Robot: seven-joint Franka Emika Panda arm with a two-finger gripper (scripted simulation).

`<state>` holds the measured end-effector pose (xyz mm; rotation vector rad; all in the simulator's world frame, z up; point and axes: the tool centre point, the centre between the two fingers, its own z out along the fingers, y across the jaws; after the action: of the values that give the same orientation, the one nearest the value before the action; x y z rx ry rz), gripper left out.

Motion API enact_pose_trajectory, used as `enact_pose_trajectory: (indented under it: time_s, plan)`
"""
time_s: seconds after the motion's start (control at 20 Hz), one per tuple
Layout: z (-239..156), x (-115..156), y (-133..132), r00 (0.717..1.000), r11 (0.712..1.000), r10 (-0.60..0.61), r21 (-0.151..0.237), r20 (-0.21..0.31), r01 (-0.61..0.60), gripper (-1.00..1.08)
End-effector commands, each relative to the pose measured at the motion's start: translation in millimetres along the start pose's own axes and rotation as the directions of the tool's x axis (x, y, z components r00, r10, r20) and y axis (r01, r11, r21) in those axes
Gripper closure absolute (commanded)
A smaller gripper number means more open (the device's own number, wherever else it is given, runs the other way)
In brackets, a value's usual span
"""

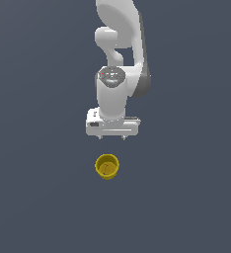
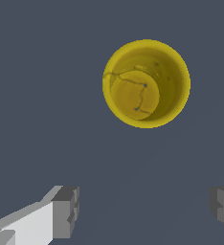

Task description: Pick up the object and move it to a goal position.

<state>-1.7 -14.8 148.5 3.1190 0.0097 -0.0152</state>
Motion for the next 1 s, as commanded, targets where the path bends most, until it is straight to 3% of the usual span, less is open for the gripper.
enact_pose_trajectory:
  time_s: [0.0,0.5,0.95]
  plan:
    - [0,0,0,1.000,1.000,0.000,0.000,0.000,0.000,-0.20]
    - [3,5,-4,0.998,0.999,0.054,-0.007,0.008,-0.054,-0.20]
    - [11,21,-12,0.979,0.979,0.203,-0.029,0.029,-0.202,-0.20]
